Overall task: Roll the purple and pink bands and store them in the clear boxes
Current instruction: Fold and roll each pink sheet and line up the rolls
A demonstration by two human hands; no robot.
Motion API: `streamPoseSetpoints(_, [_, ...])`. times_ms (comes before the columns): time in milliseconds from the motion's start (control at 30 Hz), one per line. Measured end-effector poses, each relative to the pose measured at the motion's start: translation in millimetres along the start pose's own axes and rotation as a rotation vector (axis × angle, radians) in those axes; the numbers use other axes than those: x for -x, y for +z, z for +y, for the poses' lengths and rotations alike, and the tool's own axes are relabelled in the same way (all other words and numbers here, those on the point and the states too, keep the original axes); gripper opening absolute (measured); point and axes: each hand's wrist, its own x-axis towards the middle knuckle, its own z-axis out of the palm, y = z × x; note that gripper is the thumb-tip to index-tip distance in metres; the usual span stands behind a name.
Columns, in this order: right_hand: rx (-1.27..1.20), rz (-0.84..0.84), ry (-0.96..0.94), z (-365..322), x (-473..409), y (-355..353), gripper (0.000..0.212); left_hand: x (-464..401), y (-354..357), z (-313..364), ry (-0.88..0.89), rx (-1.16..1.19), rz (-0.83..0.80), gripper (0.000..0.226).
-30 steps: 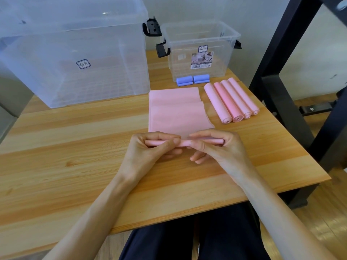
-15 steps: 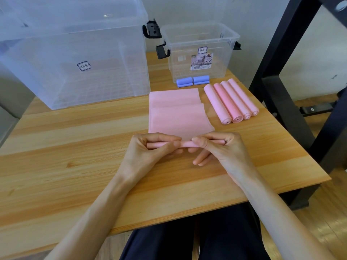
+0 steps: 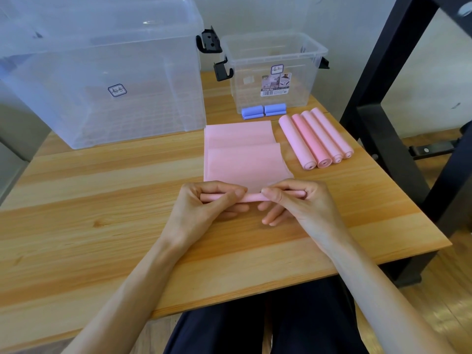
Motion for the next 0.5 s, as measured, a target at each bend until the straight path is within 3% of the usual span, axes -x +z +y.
streamPoseSetpoints(133, [0.023, -0.039, -0.001, 0.0, 0.2, -1.0, 0.03, -1.0, 0.7, 0.0, -0.024, 0.018, 0.02, 0.023])
streamPoseSetpoints(500, [0.014, -0.023, -0.013, -0.3, 0.6, -0.3, 0.011, 2.0, -1.1, 0.8, 0.046, -0.019, 0.002, 0.021])
